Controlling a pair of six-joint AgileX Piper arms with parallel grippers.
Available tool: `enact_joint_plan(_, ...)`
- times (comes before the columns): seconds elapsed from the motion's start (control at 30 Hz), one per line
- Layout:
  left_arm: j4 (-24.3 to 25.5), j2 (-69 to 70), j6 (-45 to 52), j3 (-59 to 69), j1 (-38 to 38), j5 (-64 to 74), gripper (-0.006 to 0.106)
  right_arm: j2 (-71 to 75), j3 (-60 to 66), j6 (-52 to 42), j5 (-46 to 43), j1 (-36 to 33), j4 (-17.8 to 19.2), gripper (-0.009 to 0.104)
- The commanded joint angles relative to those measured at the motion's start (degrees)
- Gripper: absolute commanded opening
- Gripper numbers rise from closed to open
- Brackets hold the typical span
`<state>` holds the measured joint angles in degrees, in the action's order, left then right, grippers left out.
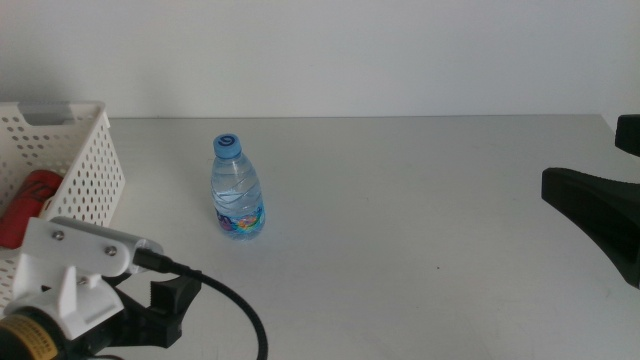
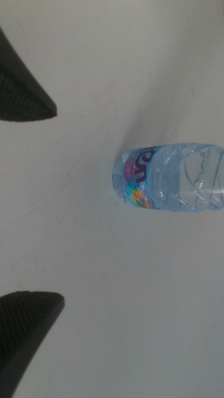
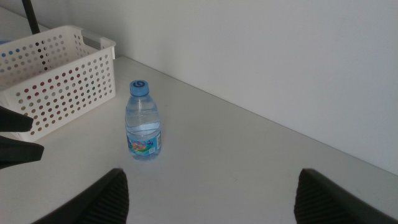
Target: Use arms to grab the bottles and put them into the dustbin to the left of the table.
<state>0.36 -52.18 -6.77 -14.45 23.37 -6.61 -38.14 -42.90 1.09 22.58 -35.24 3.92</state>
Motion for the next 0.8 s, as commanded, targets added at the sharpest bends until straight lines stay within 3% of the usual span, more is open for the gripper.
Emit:
enact_joint_plan(0.0, 0.0, -4.3, -1.1, -1.5, 0.2, -9.7, 0.093, -0.2, -1.4, -0.7, -4.0, -0.2, 0.5, 0.068)
enact_joint_plan(0.3, 0.0, -19.0, 2.2, -1.5, 0.0, -38.3, 0.093, -0.2, -1.4, -0.7, -4.0, -0.2, 0.5, 0.068)
enact_joint_plan(0.77, -0.4, -30.6, 1.9, -1.5, -0.1, -56.7, 0.093, -0.2, -1.4, -0.7, -4.0, -0.2, 0.5, 0.068)
